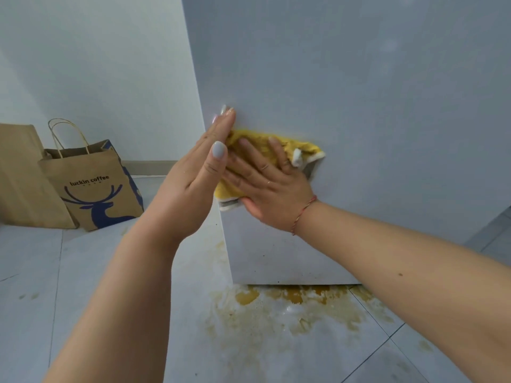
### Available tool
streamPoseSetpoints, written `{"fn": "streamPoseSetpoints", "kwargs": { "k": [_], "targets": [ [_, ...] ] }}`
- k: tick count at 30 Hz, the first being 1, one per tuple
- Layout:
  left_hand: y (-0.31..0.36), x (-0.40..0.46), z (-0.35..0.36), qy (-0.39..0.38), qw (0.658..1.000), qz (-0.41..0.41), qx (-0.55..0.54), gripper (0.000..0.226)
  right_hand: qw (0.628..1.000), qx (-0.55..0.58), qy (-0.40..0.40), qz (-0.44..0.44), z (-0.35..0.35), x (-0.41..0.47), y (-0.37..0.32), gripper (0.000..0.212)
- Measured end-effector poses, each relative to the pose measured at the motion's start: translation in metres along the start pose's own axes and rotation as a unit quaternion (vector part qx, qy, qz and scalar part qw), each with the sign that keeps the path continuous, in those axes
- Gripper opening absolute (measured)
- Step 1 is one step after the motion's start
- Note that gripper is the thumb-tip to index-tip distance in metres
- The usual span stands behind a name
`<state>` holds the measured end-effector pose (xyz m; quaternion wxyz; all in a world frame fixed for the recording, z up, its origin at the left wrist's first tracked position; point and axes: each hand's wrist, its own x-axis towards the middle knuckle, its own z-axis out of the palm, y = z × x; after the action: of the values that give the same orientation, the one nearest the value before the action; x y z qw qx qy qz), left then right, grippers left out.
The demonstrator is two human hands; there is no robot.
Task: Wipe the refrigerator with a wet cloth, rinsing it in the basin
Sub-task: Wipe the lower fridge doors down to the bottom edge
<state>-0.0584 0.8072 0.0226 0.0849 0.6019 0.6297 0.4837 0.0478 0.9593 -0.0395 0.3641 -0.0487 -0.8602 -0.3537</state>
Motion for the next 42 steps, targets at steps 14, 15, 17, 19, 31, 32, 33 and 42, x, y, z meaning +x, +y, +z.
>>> {"fn": "streamPoseSetpoints", "kwargs": {
  "k": [14,15,17,19,31,32,33,42],
  "targets": [
    [0.013,-0.005,0.027,0.103,0.983,0.001,0.153,0.063,0.958,-0.02,-0.166,-0.233,0.049,-0.16,0.013,0.058],
    [0.013,-0.005,0.029,0.104,0.982,-0.001,0.16,0.062,0.965,-0.028,-0.142,-0.22,0.043,-0.168,0.024,0.06],
    [0.013,-0.006,0.032,0.104,0.98,-0.004,0.168,0.063,0.976,-0.051,-0.108,-0.18,0.026,-0.185,0.049,0.061],
    [0.013,-0.007,0.033,0.098,0.98,-0.004,0.174,0.063,0.986,-0.076,-0.088,-0.116,0.008,-0.201,0.071,0.055],
    [0.01,-0.01,0.036,0.095,0.977,0.007,0.189,0.064,0.825,0.038,0.011,0.563,0.005,-0.171,0.012,0.066],
    [0.009,-0.01,0.036,0.094,0.976,0.009,0.195,0.064,0.774,0.081,0.039,0.627,0.008,-0.15,0.001,0.068],
    [0.009,-0.011,0.036,0.094,0.975,0.011,0.199,0.064,0.734,0.109,0.06,0.668,0.008,-0.132,-0.01,0.07],
    [0.017,-0.006,0.063,0.05,0.967,0.093,0.234,0.061,0.964,0.015,-0.016,0.264,0.032,-0.142,-0.039,0.071]
  ]
}}
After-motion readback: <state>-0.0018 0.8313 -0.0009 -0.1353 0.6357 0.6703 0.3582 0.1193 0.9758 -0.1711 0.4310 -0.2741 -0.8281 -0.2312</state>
